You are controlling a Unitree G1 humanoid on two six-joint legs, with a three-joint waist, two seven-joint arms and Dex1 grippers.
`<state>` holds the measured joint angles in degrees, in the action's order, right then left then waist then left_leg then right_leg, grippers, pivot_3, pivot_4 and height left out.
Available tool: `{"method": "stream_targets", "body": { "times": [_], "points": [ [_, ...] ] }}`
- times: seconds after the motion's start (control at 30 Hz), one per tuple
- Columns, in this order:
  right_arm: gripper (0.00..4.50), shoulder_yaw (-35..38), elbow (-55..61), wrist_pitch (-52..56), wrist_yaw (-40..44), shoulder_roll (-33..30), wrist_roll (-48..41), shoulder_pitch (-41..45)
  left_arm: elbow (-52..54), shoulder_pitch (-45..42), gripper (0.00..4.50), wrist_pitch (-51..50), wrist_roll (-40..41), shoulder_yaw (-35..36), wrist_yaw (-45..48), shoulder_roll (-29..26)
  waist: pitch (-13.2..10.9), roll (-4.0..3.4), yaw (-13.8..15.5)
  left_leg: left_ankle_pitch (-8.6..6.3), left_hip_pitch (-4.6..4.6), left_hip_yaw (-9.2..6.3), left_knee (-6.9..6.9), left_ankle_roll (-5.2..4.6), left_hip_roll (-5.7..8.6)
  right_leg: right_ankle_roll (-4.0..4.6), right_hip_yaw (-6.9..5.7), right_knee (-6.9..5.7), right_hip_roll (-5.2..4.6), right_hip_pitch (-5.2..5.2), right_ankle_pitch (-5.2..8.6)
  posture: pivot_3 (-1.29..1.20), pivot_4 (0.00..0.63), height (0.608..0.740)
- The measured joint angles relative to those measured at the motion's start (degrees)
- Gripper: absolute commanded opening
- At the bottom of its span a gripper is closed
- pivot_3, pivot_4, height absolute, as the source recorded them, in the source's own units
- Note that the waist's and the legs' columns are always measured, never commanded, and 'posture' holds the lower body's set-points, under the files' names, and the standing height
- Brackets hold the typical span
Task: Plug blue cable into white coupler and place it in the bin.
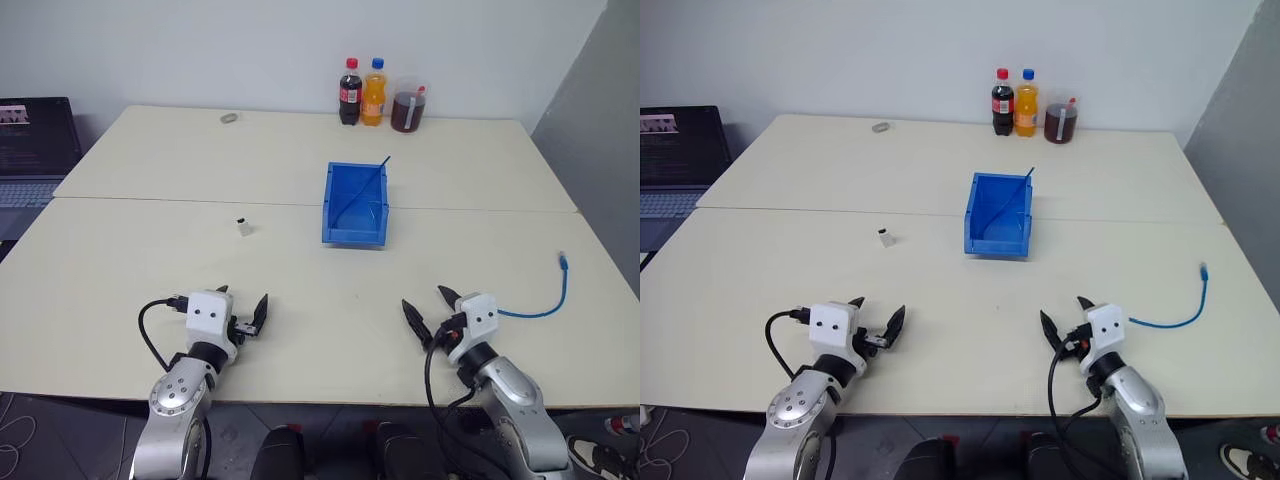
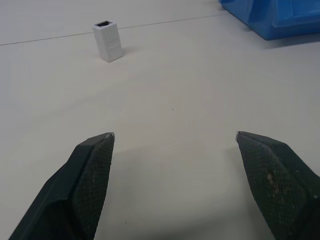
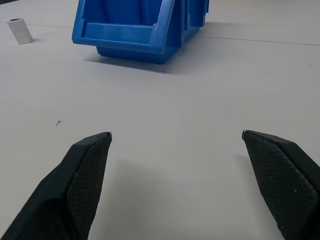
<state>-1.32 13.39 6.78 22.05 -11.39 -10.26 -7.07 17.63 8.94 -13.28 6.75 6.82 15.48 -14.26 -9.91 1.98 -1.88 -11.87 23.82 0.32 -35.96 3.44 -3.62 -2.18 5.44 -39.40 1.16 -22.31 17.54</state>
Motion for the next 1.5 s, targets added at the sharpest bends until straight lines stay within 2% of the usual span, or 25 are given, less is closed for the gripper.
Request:
{"method": "stream_targets", "body": {
  "times": [0.43,0.73,0.8,0.87,1.0,1.27,1.4,1.5],
  "points": [
    [4.44,-0.08,-1.14,-0.17,0.53,-0.38,0.0,1.64,0.86,3.56,4.09,1.73,0.07,-0.18,0.32,0.04,0.0,0.0,0.0,0.0,0.0,-0.01,-0.01,0.0,0.0,0.0,0.02,-0.01,-0.01,0.0,0.0,0.0,0.15,0.74],
    [4.44,-0.08,-1.56,-0.22,1.33,-0.71,0.01,1.87,0.93,4.18,4.09,5.01,3.9,1.35,3.85,-0.7,0.0,0.0,-0.01,0.0,-0.01,-0.01,-0.01,0.0,-0.01,0.01,0.02,-0.02,0.0,0.0,0.0,0.0,0.15,0.74],
    [4.44,-0.08,-1.66,-0.3,1.33,-0.71,0.02,1.9,0.92,4.16,4.09,5.27,4.72,1.87,4.65,-1.51,0.0,0.0,-0.01,0.0,-0.01,-0.02,-0.01,0.0,-0.01,0.01,0.02,-0.02,0.0,0.0,0.0,0.0,0.15,0.74],
    [4.5,-0.08,-2.03,-0.63,1.32,-0.7,0.05,1.88,0.87,4.15,4.44,5.36,6.17,2.24,6.74,-2.44,0.0,0.0,-0.01,0.0,-0.01,0.0,-0.01,0.0,-0.01,0.01,0.01,-0.02,0.0,0.0,0.0,0.0,0.15,0.74],
    [4.5,0.04,-2.37,-1.91,0.92,-0.7,0.12,1.42,0.75,3.83,4.47,6.82,7.7,1.46,13.44,-7.04,0.0,-0.01,-0.02,0.0,-0.01,-0.01,0.0,0.0,-0.01,0.03,0.0,-0.02,0.0,0.0,0.02,0.0,0.15,0.74],
    [4.5,3.16,3.37,-1.59,-3.49,-0.6,-0.04,-2.24,-2.72,-10.03,4.47,4.36,13.64,-0.16,28.46,-17.82,0.0,-0.04,0.15,0.01,0.0,0.01,-0.01,0.0,0.03,0.01,-0.11,-0.05,-0.01,0.0,0.01,0.0,0.15,0.74],
    [4.5,9.11,12.11,5.37,-10.97,0.47,0.09,-3.25,-4.11,-18.59,4.47,-2.99,18.88,-4.94,39.21,-22.44,0.0,-0.04,0.07,0.0,0.03,-0.02,-0.01,0.0,0.02,0.01,-0.15,-0.06,0.01,-0.01,0.01,0.0,0.15,0.74],
    [4.5,13.25,15.57,11.23,-16.0,0.35,0.92,-2.61,-4.77,-22.59,4.47,-5.2,19.93,-7.56,43.88,-23.56,0.01,-0.05,0.01,0.01,0.01,-0.01,-0.01,0.0,0.01,0.02,-0.14,-0.06,0.02,-0.01,0.01,0.0,0.15,0.74]
  ]
}}
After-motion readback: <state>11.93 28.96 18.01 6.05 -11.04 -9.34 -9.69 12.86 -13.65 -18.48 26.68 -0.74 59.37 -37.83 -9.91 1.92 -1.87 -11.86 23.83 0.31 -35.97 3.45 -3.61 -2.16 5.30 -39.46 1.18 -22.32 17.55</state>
